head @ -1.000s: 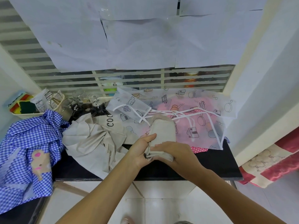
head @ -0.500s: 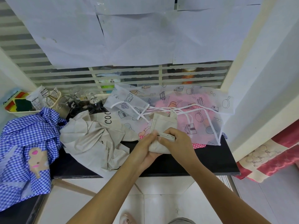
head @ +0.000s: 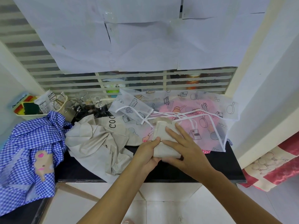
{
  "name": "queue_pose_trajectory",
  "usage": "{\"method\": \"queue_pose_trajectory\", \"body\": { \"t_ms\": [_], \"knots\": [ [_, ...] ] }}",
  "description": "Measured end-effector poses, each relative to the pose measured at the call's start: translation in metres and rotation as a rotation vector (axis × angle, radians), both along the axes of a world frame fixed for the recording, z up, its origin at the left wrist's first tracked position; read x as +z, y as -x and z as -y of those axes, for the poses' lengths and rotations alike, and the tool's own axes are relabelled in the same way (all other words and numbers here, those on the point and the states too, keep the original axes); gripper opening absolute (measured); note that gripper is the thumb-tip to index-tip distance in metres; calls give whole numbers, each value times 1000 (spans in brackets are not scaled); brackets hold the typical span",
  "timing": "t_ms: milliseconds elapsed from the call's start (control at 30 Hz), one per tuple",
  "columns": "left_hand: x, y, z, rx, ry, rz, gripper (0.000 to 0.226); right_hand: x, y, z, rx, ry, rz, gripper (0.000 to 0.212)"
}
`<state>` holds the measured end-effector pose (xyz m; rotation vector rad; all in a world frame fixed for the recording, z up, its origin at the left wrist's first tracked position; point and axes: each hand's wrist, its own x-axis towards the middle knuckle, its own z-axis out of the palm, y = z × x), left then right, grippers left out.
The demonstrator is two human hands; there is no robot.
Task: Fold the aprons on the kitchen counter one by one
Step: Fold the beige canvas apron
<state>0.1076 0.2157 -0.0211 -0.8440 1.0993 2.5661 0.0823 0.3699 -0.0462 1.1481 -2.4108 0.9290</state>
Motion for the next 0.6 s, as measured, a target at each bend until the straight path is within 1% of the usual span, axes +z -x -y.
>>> {"method": "queue_pose_trajectory", "body": {
  "t_ms": [33, 100, 167, 200, 300, 367, 400, 467, 500, 600],
  "knots": [
    [0, 0, 0, -1, -33, 17, 26, -1, 0, -4, 20, -31, 1, 47],
    [2, -1, 0, -24, -109, 58, 23, -4, 4, -10, 11, -62, -93, 44],
    [5, -2, 0, -91, -184, 73, 24, -1, 7, -12, 10, -60, -168, 55],
    [7, -2, 0, -131, -208, 63, 26, 3, 7, -13, 32, -60, -195, 58],
    [13, -1, 1, -206, -208, 32, 26, 7, 5, -15, 80, -62, -255, 53],
    [16, -1, 1, -239, -175, 24, 29, 7, 2, -16, 65, -61, -255, 53],
    [17, -1, 1, -247, -159, 28, 31, 6, 1, -16, 64, -51, -251, 48],
    [17, 0, 1, -237, -137, 35, 28, 5, 0, -17, 73, -24, -207, 34],
    [16, 0, 1, -223, -133, 38, 26, 5, -2, -17, 56, 1, -149, 31],
    [18, -3, -2, -197, -198, 19, 29, 13, -9, -16, -59, 123, 154, 37]
  ]
}}
